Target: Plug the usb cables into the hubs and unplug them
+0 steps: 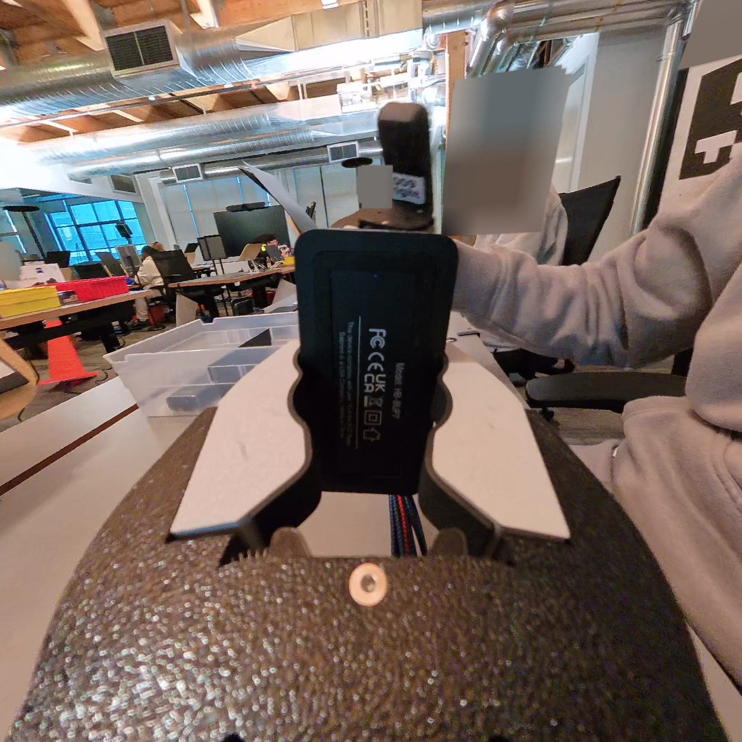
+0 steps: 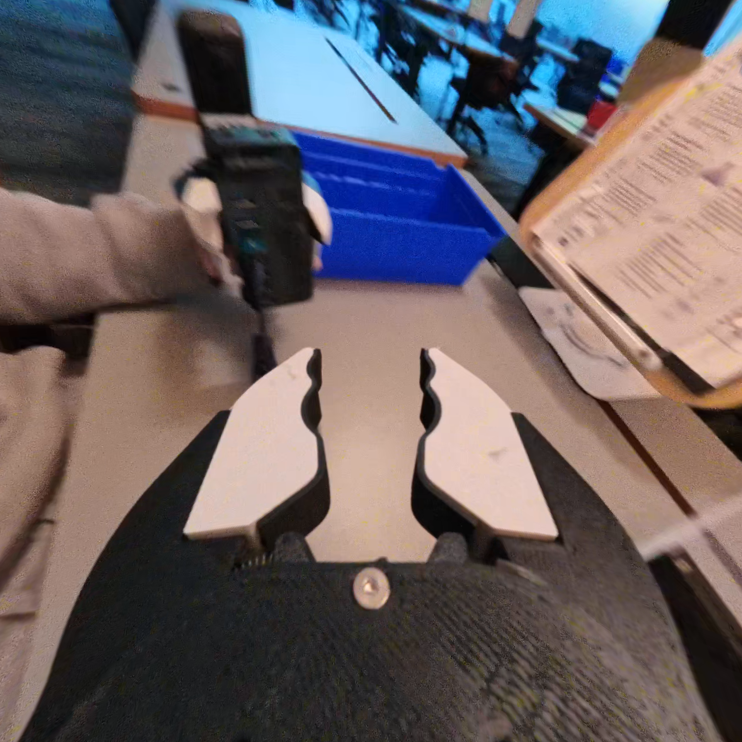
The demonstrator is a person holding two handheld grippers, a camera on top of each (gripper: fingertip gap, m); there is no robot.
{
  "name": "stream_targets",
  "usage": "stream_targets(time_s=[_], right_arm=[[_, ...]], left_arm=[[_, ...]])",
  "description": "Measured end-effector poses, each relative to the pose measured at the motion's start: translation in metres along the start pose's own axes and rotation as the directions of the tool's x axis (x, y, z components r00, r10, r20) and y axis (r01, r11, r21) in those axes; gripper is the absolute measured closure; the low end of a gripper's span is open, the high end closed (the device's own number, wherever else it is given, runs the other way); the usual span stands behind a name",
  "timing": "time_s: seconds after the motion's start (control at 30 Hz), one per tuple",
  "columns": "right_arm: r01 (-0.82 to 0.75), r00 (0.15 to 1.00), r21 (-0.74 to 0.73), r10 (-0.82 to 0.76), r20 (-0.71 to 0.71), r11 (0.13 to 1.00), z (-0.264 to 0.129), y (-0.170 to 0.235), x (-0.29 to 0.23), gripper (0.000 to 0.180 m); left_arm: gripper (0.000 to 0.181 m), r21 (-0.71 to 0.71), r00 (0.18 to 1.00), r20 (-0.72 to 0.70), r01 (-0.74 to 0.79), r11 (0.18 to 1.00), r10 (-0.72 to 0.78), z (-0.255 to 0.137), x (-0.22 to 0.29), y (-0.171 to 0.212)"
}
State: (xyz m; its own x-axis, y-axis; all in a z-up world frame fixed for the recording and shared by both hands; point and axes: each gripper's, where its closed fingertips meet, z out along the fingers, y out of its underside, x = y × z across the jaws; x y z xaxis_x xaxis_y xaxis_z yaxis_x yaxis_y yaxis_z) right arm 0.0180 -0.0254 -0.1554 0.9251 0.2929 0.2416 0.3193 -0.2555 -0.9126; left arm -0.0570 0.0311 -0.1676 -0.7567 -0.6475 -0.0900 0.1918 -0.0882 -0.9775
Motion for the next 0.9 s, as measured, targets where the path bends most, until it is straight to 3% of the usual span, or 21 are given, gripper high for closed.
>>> stream_targets(time_s=[0.03,0.17,0.5,0.9], right_arm=[[-0.005,0.998,0.046,0.003,0.064,0.999,0.010,-0.012,-0.025,0.133],[0.013,0.992,0.085,-0.024,0.124,0.996,0.039,-0.029,-0.069,0.148],[0.031,0.989,0.160,-0.054,0.139,0.987,0.053,-0.039,-0.088,0.166],[-0.015,0.989,0.164,-0.010,0.150,0.986,0.059,-0.033,-0.087,0.165]], left_arm=[[0.121,-0.004,1.000,-0.009,-0.006,1.000,0.006,0.002,0.002,0.000],[0.121,0.002,0.998,-0.053,-0.023,1.000,0.023,0.008,0.014,-0.003],[0.121,0.035,0.993,-0.116,-0.005,0.999,0.009,0.014,0.026,-0.007],[0.121,0.038,0.994,-0.110,0.002,0.999,0.002,0.011,0.023,-0.006]])
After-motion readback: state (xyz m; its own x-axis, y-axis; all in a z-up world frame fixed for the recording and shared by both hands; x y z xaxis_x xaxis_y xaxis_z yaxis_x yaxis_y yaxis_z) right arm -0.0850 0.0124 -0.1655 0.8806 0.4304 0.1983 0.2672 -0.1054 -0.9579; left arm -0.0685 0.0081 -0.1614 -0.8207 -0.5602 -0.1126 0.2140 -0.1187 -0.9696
